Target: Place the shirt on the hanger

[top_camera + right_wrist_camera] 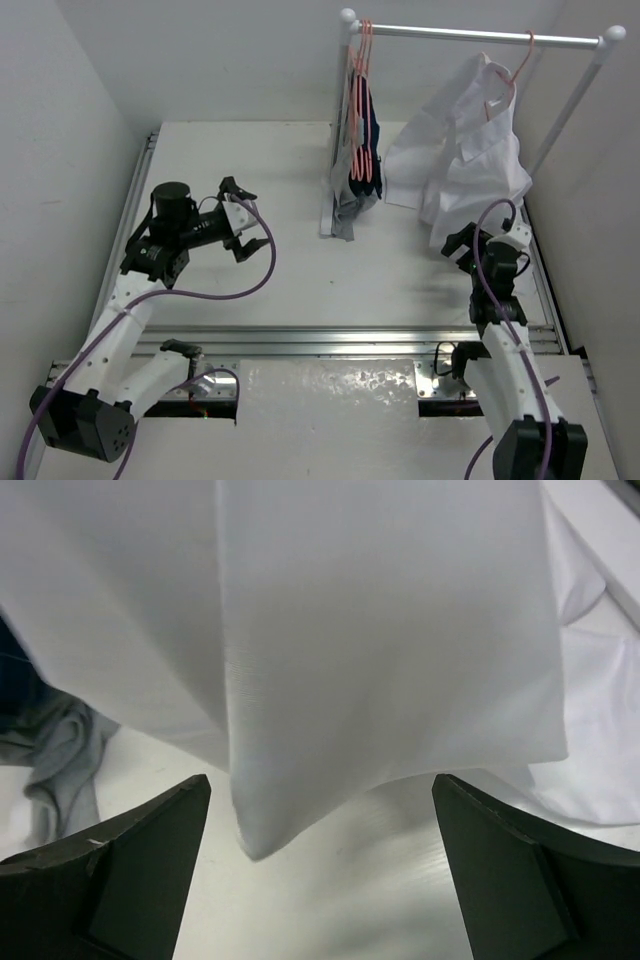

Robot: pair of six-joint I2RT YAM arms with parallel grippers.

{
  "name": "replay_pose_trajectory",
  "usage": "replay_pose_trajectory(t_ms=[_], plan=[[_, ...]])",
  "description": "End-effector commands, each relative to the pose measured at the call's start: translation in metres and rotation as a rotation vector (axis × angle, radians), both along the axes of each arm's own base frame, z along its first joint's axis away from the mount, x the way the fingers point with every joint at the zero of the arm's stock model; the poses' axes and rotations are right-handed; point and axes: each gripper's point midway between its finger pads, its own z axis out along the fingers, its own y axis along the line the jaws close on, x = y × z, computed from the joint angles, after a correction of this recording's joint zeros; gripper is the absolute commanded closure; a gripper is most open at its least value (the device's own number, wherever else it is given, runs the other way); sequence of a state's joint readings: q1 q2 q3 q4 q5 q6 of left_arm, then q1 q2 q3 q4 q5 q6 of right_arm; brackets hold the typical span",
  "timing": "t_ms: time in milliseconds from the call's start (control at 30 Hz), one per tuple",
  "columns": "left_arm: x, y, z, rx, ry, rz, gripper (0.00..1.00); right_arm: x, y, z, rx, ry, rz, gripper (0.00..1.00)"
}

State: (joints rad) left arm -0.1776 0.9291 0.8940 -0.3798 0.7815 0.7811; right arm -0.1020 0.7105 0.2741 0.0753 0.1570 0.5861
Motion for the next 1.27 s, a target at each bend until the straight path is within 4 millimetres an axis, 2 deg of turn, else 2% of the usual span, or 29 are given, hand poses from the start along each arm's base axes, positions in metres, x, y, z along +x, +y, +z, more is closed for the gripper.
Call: replay_pose_trajectory(t_ms=[0, 100, 267, 333, 367, 400, 433, 467, 500, 567, 600, 633, 700, 733, 900, 1033, 1233], plan=[[-0.003, -0.001, 0.005, 0.007, -0.041, -0.008, 0.01, -0.006, -0.002, 0.017, -0.028, -0.033, -0.001, 0.08], [0.0, 0.0, 0.005, 0.013, -0.039, -0.006, 0.0, -0.014, 0.006, 0.015, -0.008, -0.041, 0.029, 0.06], [0.012, 0.002, -0.009, 0.011, -0.004, 0.034, 0.0, -0.021, 0.018, -0.018, 0.024, 0.012, 0.086, 0.01], [0.013, 0.003, -0.035, -0.003, 0.067, 0.067, 0.01, -0.024, 0.019, -0.028, 0.033, 0.038, 0.087, 0.01], [0.02, 0.007, -0.042, 0.0, 0.065, 0.11, 0.0, -0.021, 0.019, -0.025, 0.033, 0.02, 0.09, 0.01], [0.02, 0.012, -0.062, 0.003, 0.117, 0.15, 0.01, -0.021, 0.019, -0.027, 0.038, 0.025, 0.086, 0.01], [0.023, 0.016, -0.069, 0.01, 0.128, 0.188, 0.0, -0.021, 0.019, -0.026, 0.046, 0.022, 0.081, 0.01], [0.033, 0.028, -0.076, 0.03, 0.117, 0.272, 0.0, -0.021, 0.019, -0.026, 0.049, 0.024, 0.082, 0.01], [0.032, 0.036, -0.09, 0.036, 0.146, 0.328, 0.01, -0.021, 0.018, -0.026, 0.059, 0.025, 0.066, 0.01], [0.041, 0.054, -0.088, 0.039, 0.086, 0.446, 0.0, -0.023, 0.017, -0.03, 0.075, 0.038, 0.049, 0.01], [0.037, 0.06, -0.1, 0.043, 0.1, 0.481, 0.0, -0.025, 0.018, -0.035, 0.1, 0.045, 0.035, 0.01], [0.039, 0.067, -0.093, 0.038, 0.054, 0.523, 0.0, -0.026, 0.018, -0.039, 0.11, 0.051, 0.031, 0.01], [0.036, 0.074, -0.102, 0.035, 0.042, 0.555, 0.0, -0.032, 0.021, -0.052, 0.122, 0.077, 0.034, 0.01], [0.036, 0.075, -0.102, 0.028, 0.026, 0.566, 0.0, -0.033, 0.02, -0.055, 0.126, 0.081, 0.028, 0.01], [0.029, 0.074, -0.137, 0.037, 0.105, 0.568, 0.0, -0.033, 0.022, -0.058, 0.131, 0.054, 0.036, 0.01], [0.032, 0.076, -0.144, 0.045, 0.122, 0.585, 0.0, -0.034, 0.022, -0.06, 0.131, 0.054, 0.031, 0.01], [0.031, 0.076, -0.145, 0.036, 0.13, 0.585, 0.0, -0.033, 0.023, -0.062, 0.135, 0.041, 0.039, 0.01]])
